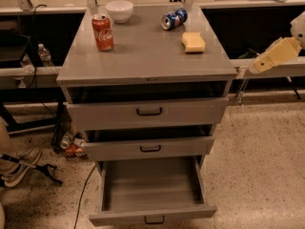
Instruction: Place sponge into bottom drawer
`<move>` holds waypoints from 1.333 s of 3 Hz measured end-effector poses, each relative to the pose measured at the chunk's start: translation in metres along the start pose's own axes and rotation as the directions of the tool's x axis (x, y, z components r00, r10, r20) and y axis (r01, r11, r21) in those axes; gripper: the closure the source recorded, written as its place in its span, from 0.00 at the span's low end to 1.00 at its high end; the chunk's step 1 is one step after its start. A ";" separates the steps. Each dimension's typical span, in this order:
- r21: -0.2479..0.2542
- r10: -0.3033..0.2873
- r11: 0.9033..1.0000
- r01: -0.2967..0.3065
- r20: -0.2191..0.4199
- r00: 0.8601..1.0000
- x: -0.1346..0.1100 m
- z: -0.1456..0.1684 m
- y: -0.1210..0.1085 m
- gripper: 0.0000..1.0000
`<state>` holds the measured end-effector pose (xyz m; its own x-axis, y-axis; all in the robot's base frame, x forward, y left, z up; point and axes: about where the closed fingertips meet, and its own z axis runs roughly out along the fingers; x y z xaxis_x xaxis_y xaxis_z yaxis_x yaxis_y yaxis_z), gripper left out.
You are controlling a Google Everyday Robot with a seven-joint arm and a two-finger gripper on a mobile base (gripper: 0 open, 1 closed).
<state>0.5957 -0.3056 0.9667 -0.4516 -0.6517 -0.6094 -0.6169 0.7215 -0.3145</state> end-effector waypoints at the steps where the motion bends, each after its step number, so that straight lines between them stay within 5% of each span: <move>1: 0.004 0.038 0.999 -0.038 0.012 0.999 -0.001 0.012 0.002 0.00; 4: -0.014 0.227 0.974 -0.228 0.180 0.957 -0.060 0.142 -0.015 0.00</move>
Offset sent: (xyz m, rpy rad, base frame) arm 0.1185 0.0423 -0.0527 0.2801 -0.1029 -0.1268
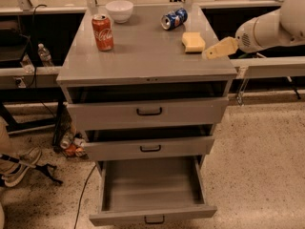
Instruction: Place sponge into bottom drawer
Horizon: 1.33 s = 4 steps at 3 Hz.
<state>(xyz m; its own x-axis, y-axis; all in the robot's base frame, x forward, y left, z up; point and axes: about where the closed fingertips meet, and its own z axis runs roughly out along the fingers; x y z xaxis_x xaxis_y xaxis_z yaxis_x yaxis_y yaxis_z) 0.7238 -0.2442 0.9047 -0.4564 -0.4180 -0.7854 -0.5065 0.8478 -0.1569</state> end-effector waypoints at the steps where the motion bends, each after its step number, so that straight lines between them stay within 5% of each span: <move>1: 0.007 0.002 1.000 -0.002 0.019 1.000 -0.013 0.028 0.003 0.00; 4: 0.043 0.026 0.999 -0.029 0.060 0.998 -0.037 0.093 0.001 0.00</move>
Offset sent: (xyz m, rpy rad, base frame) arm 0.0813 0.0388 -0.0266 -0.0076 -0.0541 -0.0473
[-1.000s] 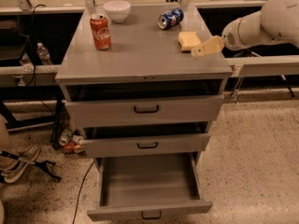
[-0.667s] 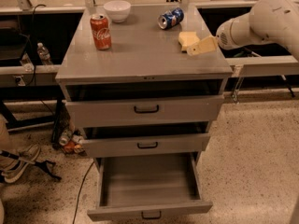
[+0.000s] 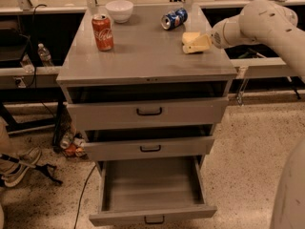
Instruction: Place sponge into bottom drawer
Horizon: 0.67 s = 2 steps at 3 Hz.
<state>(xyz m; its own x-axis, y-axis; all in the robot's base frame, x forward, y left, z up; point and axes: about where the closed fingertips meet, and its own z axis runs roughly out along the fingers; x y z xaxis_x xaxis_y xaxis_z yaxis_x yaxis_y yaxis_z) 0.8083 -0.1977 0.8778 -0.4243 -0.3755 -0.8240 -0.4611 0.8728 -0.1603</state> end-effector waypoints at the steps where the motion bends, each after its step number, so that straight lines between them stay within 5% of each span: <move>1: -0.019 0.009 1.000 -0.009 0.007 1.000 -0.004 0.015 0.007 0.00; 2: -0.043 0.016 0.999 -0.016 0.001 1.000 -0.004 0.029 0.014 0.00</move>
Offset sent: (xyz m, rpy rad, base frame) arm 0.0271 0.0322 -0.0208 0.0466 0.0331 0.0391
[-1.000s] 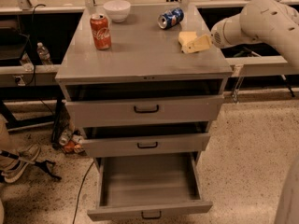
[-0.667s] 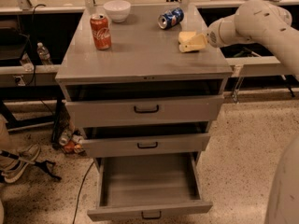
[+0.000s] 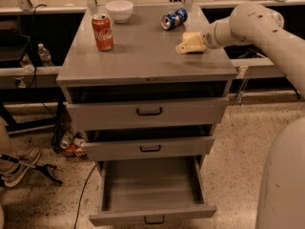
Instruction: Place sponge into bottom drawer
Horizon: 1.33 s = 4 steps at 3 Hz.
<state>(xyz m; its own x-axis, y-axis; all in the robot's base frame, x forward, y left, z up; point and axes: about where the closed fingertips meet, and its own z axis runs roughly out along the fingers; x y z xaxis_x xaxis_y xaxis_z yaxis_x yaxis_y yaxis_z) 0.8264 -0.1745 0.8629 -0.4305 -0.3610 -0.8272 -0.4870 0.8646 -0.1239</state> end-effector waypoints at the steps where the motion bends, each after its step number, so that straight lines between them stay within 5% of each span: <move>1: -0.021 0.007 1.000 -0.007 -0.010 1.000 0.001 0.012 0.006 0.00; 2: -0.041 0.012 0.999 -0.013 -0.020 1.000 0.003 0.024 0.011 0.17; 4: -0.069 0.019 0.997 -0.021 -0.029 0.999 0.006 0.035 0.020 0.71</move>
Offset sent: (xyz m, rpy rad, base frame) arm 0.0176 0.0211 -0.0211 0.0257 0.0500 0.0323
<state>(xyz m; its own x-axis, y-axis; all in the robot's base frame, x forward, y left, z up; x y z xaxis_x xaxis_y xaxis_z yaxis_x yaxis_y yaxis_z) 0.8408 -0.1474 0.8367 -0.4615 -0.3547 -0.8132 -0.5295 0.8456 -0.0683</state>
